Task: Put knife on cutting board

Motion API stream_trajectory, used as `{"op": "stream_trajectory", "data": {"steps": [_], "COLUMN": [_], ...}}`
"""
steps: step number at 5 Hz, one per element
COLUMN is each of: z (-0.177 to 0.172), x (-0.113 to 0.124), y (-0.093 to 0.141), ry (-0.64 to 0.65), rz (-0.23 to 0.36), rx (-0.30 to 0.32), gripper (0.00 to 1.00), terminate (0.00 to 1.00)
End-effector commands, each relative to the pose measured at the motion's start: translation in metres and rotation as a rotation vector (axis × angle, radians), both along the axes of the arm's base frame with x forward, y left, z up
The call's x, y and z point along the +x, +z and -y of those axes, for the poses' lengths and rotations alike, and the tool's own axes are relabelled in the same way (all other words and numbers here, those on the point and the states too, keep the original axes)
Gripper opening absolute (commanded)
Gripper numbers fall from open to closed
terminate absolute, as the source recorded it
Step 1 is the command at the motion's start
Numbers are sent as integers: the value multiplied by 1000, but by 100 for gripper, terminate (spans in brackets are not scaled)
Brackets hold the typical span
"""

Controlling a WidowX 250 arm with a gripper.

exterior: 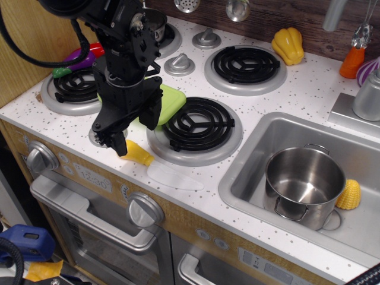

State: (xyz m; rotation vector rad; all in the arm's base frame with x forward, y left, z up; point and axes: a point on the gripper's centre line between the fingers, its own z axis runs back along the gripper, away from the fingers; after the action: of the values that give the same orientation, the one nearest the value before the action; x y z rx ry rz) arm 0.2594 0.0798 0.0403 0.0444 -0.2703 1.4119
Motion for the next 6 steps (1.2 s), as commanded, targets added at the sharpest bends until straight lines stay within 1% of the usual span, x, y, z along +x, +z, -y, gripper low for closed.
{"op": "stream_trajectory", "data": {"steps": [1,3,4,6], "z": [0,-5,-9,-13], "x": [0,1,3,3], "y": [0,-8,-15,-26], "ry": [0,-9,-18,-14], "rz": [0,11,23,28], "rx": [0,-7,-28,-72], "gripper": [100,100,100,100], "terminate": [0,0,0,0]}}
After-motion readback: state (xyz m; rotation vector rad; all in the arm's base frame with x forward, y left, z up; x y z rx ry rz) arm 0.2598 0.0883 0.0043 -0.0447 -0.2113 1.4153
